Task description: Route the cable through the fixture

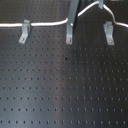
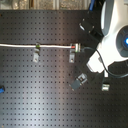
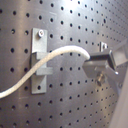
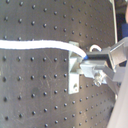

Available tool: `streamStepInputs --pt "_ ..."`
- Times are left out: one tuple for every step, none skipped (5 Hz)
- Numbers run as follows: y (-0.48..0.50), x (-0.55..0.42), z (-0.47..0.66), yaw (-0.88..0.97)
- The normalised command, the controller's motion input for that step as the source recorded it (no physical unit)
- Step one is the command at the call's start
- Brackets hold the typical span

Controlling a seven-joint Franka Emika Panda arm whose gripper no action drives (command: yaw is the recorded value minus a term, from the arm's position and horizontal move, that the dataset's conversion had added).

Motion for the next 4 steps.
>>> streamStepInputs --pt "-0.008 0.006 0.12 0.81" --pt "-0.086 0.016 0.14 0.73" --pt "-0.073 -0.003 0.15 0.75" --pt "-0.201 -0.091 0.11 0.55"
